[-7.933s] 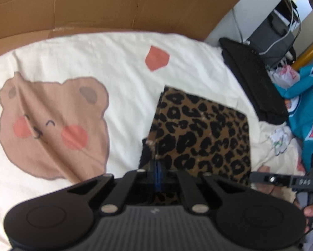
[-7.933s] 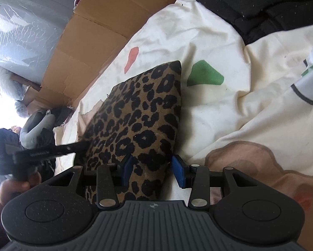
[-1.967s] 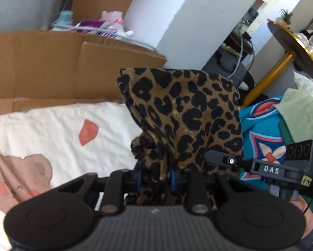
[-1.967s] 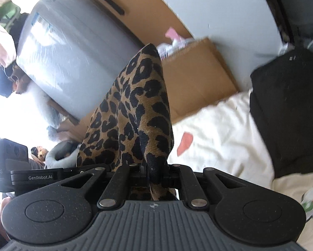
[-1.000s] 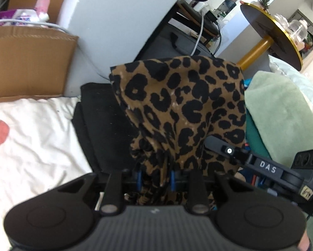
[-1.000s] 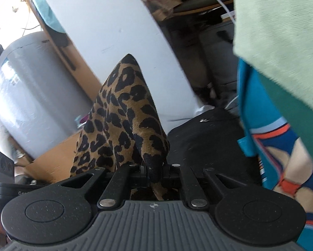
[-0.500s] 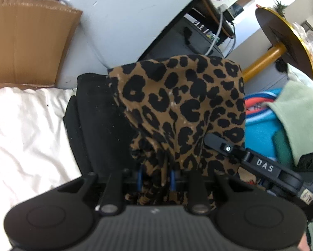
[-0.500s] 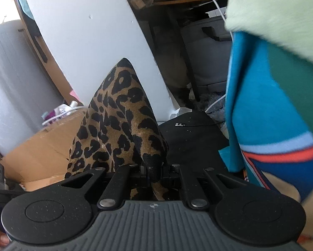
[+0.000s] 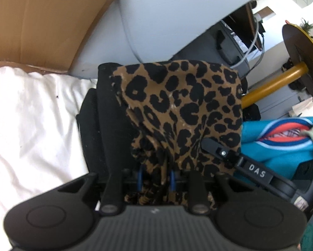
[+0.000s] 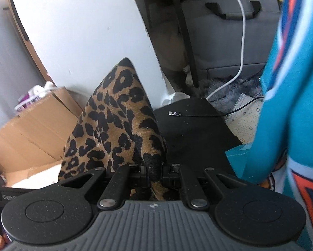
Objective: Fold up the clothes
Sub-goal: 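Lift the folded skirt with both tools and carry it toward the black garment, then lower the skirt onto the black garment with both tools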
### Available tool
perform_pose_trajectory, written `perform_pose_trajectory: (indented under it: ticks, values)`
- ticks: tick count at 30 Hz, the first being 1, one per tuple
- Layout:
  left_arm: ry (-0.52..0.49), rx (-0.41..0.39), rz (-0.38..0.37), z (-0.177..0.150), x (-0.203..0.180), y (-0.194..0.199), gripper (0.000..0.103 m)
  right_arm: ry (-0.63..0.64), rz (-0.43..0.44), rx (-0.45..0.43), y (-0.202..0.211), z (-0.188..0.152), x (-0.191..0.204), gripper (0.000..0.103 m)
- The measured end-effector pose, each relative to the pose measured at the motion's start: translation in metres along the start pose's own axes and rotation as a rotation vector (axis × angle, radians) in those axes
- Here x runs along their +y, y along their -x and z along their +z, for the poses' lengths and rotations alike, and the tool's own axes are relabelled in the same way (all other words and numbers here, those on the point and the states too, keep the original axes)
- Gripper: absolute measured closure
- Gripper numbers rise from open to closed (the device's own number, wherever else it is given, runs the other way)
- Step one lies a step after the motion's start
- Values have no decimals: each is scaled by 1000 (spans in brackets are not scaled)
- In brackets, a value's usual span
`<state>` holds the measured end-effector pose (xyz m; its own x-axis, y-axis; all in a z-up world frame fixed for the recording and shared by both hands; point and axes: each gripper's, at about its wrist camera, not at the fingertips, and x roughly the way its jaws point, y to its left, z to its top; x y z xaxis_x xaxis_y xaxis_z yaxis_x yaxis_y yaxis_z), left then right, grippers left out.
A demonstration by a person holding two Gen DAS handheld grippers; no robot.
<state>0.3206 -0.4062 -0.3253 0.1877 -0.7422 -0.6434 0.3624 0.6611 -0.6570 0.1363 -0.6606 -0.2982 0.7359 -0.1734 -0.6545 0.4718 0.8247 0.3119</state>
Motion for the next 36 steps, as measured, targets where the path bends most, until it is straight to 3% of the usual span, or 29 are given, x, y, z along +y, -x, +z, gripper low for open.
perform_pose_trajectory:
  ticks: [15, 24, 27, 29, 31, 36]
  values:
    - [44, -41, 2, 43, 7, -6, 79, 14, 4, -1, -47, 40, 9, 96]
    - [75, 2, 34, 57, 27, -32, 79, -21, 5, 19, -63, 40, -1, 93]
    - [101, 8, 48, 55, 36, -39, 74, -2, -25, 3, -64, 43, -1, 80]
    - [120, 13, 82, 56, 41, -39, 65, 18, -45, -11, -58, 44, 0, 70]
    - [112, 13, 122, 58, 43, -34, 50, 38, -66, -23, -52, 45, 2, 67]
    - [21, -17, 176, 61, 31, -12, 49, 64, -31, -50, -34, 38, 8, 57]
